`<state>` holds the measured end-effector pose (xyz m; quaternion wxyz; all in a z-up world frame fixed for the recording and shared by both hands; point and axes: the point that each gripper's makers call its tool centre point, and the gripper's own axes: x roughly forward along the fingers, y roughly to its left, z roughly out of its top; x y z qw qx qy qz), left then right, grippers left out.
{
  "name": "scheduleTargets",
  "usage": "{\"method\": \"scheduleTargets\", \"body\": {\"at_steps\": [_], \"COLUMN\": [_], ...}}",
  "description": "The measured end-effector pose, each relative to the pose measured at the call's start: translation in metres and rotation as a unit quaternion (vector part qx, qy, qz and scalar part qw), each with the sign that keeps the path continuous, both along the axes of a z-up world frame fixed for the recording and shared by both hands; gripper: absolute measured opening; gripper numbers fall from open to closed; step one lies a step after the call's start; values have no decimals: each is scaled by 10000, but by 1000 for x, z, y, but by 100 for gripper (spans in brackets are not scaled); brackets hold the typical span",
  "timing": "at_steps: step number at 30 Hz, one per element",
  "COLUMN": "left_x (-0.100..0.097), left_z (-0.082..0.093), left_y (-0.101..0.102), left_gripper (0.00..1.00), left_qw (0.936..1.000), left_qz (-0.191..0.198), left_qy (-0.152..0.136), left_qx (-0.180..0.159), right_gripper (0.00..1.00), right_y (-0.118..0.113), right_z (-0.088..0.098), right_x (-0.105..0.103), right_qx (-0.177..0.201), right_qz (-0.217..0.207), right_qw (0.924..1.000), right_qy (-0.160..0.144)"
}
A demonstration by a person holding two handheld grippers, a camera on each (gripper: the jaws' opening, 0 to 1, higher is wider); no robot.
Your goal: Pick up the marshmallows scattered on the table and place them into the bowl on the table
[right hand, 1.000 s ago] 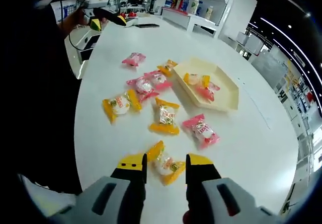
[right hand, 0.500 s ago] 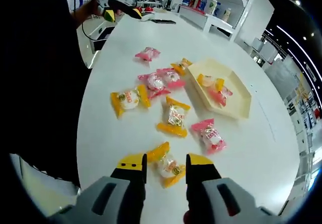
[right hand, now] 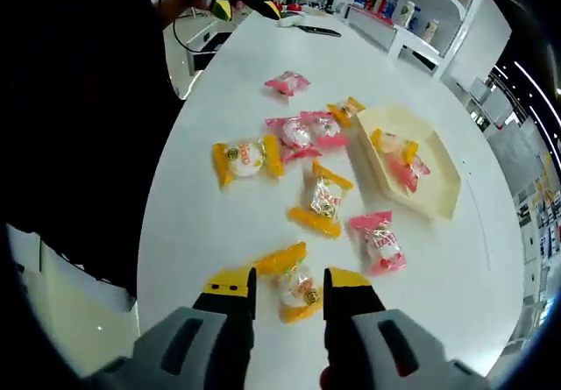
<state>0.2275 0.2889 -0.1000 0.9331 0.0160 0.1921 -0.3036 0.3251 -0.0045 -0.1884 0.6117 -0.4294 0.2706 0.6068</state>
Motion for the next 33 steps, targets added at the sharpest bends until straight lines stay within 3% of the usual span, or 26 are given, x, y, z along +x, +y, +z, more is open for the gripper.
{"method": "scheduleTargets", "body": {"at_steps": [11, 33], "left_x": [-1, -4], "left_z": [0, 0], "left_y": [-2, -3], "left_gripper": [57, 57], "left_qw": [10000, 10000], "left_qz": [-8, 4], "left_qy": [10, 16], "left_qx": [10, 3], "right_gripper": [30, 30], "right_y": [-5, -5], "right_z": [-9, -23], "right_x": [4, 5], "right_qx": [-360, -690], "right_qz": [385, 894], "right_qw": [9986, 9936], "right_qy": [-31, -9]}}
